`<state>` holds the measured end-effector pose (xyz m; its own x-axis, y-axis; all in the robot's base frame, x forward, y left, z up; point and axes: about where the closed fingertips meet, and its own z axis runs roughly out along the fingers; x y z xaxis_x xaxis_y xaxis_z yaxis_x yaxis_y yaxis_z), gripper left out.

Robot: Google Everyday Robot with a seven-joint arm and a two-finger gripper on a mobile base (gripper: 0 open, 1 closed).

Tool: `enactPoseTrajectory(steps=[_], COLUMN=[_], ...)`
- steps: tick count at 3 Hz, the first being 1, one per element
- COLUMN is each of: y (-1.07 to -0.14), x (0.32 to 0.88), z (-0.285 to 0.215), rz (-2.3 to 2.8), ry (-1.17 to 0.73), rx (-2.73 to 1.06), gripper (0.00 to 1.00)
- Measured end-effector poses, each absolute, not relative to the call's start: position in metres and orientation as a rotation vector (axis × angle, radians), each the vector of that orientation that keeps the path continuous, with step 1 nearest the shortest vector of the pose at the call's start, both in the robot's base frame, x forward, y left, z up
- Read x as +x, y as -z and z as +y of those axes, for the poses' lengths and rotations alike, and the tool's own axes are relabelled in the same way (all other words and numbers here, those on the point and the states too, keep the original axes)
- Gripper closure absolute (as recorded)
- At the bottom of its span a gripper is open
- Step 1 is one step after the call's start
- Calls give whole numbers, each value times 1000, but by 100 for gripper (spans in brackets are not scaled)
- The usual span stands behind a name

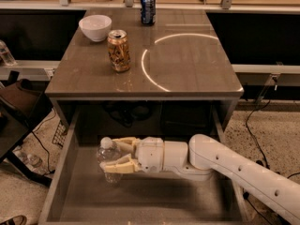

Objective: Place water bottle into top drawer

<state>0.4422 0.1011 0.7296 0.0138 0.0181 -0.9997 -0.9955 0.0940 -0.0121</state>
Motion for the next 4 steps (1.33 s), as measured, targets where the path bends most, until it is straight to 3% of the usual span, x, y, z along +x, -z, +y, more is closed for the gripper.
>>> enactPoseTrajectory(steps=[3,4], y=[-712,-712], x=[437,436], z=[116,117], rz=[1203,1200], ry=[-1133,-1135], rx=[-1197,-1199], gripper=[100,82])
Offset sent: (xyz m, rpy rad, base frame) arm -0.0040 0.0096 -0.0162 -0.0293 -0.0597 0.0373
